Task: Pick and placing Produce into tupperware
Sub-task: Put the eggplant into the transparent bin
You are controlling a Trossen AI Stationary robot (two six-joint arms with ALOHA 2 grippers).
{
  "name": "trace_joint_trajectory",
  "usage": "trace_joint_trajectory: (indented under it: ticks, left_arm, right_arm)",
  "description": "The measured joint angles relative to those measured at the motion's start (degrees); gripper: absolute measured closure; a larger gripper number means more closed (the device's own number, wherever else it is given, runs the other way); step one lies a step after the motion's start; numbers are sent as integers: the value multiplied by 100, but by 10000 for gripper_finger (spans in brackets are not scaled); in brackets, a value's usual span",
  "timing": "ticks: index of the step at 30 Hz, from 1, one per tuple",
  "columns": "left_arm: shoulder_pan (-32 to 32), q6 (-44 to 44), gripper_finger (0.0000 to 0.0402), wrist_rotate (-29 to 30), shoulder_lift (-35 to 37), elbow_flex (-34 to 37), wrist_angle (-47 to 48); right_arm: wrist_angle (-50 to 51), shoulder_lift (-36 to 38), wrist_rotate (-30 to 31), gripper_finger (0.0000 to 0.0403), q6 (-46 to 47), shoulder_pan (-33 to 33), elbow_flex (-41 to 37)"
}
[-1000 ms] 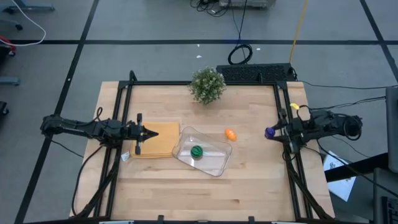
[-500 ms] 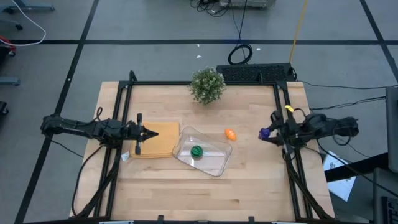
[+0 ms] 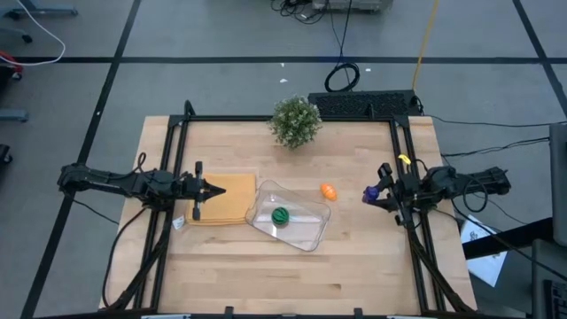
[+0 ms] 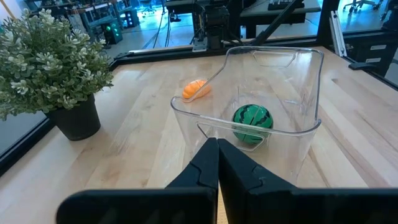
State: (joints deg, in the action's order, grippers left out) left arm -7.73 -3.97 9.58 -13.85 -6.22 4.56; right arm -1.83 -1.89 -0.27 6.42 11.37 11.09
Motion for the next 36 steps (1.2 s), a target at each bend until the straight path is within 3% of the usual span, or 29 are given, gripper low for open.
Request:
trace_joint_trajectory:
  ticks: [30, 36]
  left_arm:
    - [-2, -7, 398, -2, 0, 0, -3]
    - [-2, -37, 398, 0, 0, 0, -7]
  right_arm:
    - [77, -8, 2, 280, 195, -2, 0]
    - [-386, -439, 11, 280, 299, -2, 0]
